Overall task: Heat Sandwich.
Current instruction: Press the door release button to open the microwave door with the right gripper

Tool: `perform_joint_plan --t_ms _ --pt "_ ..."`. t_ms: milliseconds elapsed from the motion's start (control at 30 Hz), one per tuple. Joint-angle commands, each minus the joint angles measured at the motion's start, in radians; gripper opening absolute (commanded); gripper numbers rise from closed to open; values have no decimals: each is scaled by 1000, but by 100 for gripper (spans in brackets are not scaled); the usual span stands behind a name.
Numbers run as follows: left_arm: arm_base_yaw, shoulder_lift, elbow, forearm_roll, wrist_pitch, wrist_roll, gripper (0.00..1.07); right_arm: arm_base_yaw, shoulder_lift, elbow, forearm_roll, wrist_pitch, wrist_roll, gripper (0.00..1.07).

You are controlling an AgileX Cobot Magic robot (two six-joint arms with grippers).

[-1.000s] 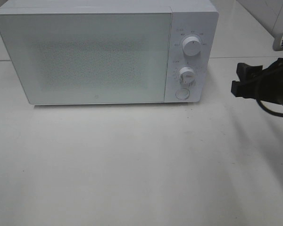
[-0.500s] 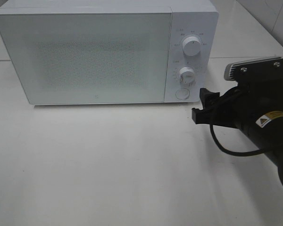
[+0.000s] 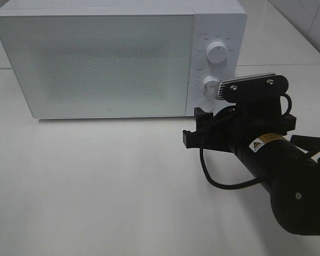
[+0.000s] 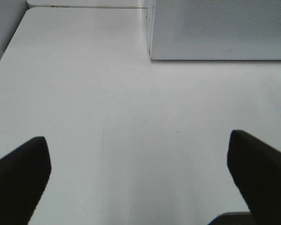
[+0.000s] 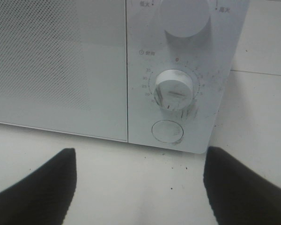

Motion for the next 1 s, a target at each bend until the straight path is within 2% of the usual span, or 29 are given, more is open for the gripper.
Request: perform_joint_plan --t_ms 33,233,367,467,533,567,633,667,700,800,1000 --pt "3 -16 2 -7 -13 -2 98 10 1 -8 9 -9 6 73" --pt "3 -16 2 -7 -13 -2 98 10 1 -8 9 -9 67 73" --pt "3 -16 2 -7 -13 -2 98 10 1 -8 9 -9 327 73" --pt "3 -16 2 -7 -13 -2 98 10 1 -8 9 -9 436 73" --pt "3 -16 2 -7 -13 -2 98 10 1 -8 9 -9 629 73" --pt "3 -16 2 -7 -13 -2 98 10 1 -8 9 -9 629 73" --pt "3 -16 2 -7 -13 -2 98 10 1 -8 9 -9 791 73" --pt "3 -16 2 -7 -13 -2 98 10 1 -8 9 -10 951 73" --pt "3 -16 2 -7 -13 -2 98 10 1 -8 9 -10 951 73" --pt "3 -16 2 -7 -13 -2 98 10 1 -8 6 -9 1226 73" --pt "3 -16 2 -7 -13 -2 98 8 1 -8 6 -9 1441 67"
